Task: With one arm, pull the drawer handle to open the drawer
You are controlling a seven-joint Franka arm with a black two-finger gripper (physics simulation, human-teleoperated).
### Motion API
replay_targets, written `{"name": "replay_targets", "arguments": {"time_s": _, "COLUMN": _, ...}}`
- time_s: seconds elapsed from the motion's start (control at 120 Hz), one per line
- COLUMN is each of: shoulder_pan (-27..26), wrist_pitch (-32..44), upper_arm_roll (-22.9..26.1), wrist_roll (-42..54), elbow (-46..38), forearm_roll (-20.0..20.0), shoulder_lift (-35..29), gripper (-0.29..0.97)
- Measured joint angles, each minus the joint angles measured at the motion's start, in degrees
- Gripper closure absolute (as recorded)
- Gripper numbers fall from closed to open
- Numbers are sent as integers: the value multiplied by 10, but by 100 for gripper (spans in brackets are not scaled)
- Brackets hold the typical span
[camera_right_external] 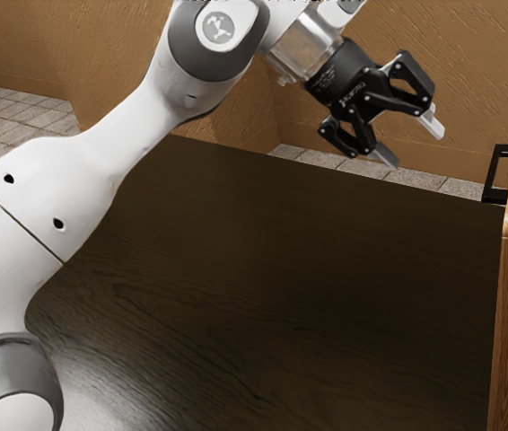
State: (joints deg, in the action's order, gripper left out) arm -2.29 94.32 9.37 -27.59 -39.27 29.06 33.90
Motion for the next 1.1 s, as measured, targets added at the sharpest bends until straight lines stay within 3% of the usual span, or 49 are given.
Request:
{"name": "replay_targets", "arguments": {"time_s": 0.467, "shoulder_pan": -27, "wrist_pitch": 48, "upper_arm_roll": 11, "wrist_roll": -46, "elbow": 59, "forearm_roll": 3, "shoulder_lift": 76, "gripper": 25}}
{"name": "replay_targets", "arguments": {"time_s": 1.1, "shoulder_pan": -31, "wrist_pitch": 89, "upper_arm_roll": 30, "wrist_roll": -71, "elbow": 50, "forearm_roll": -1, "shoulder_lift": 103, "gripper": 33}}
